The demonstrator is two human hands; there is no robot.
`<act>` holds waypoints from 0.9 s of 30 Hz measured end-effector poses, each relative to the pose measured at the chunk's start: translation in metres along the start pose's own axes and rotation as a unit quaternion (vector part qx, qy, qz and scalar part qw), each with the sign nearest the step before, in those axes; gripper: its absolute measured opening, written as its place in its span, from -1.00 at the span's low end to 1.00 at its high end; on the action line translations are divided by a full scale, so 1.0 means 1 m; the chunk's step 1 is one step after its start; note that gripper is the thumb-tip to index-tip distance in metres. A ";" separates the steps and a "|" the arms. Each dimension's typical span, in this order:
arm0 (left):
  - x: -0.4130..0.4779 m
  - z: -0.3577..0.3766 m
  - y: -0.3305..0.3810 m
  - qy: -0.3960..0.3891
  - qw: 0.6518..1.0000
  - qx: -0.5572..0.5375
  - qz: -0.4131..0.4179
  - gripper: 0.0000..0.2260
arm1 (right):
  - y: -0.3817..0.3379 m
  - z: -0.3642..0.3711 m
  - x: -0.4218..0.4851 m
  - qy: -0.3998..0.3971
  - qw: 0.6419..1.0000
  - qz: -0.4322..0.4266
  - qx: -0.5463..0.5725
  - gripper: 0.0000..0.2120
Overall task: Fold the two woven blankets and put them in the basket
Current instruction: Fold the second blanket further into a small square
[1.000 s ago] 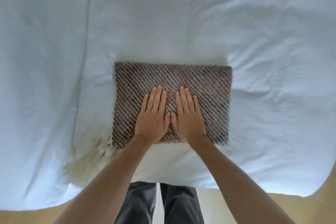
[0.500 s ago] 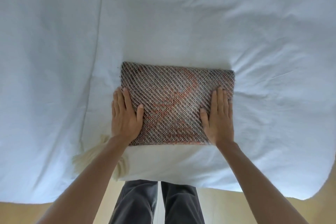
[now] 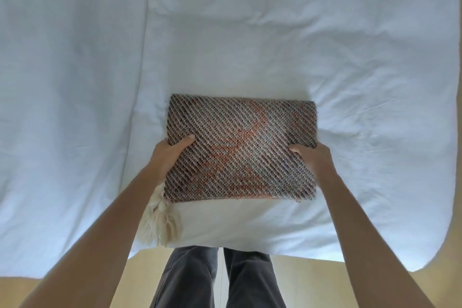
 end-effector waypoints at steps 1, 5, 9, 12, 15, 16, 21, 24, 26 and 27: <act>-0.002 -0.001 0.000 -0.011 1.000 -0.013 0.005 -0.34 | -0.002 -0.001 -0.002 -0.013 1.000 0.002 0.014 -0.60; -0.015 -0.007 0.004 -0.024 0.999 -0.022 0.003 -0.33 | -0.007 0.001 -0.023 -0.059 0.996 0.004 0.066 -0.63; -0.045 -0.020 0.017 -0.006 1.000 -0.016 0.008 -0.26 | -0.020 -0.004 -0.056 -0.081 0.995 -0.012 0.064 -0.65; -0.079 -0.031 0.022 0.007 1.000 -0.026 0.013 -0.22 | -0.030 -0.017 -0.086 -0.088 0.993 -0.025 0.077 -0.70; -0.117 -0.035 0.023 -0.010 0.998 -0.063 0.021 -0.18 | -0.039 -0.035 -0.117 -0.104 0.989 -0.036 0.095 -0.77; -0.131 -0.035 0.022 -0.017 0.997 -0.078 0.023 -0.27 | -0.041 -0.041 -0.128 -0.105 0.989 -0.043 0.095 -0.77; -0.190 -0.038 0.002 -0.026 0.989 -0.141 0.024 -0.52 | -0.050 -0.064 -0.171 -0.128 0.987 -0.071 0.062 -0.65; -0.223 -0.045 -0.021 -0.016 0.985 -0.168 0.041 -0.38 | -0.054 -0.063 -0.189 -0.147 0.985 -0.078 0.040 -0.59; -0.239 -0.049 -0.040 0.006 0.983 -0.176 0.057 -0.28 | -0.055 -0.054 -0.197 -0.172 0.981 -0.082 0.016 -0.54; -0.246 -0.050 -0.049 0.025 0.982 -0.177 0.065 -0.32 | -0.056 -0.048 -0.199 -0.186 0.979 -0.086 0.001 -0.52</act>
Point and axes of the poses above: each hand's wrist, its own x-axis towards the middle knuckle, its own z-axis out of the palm, y = z × x, the point moved 3 cm from there along x, towards the middle knuckle, and after that the axes turned 13 degrees about x, right-handed, at the moved point
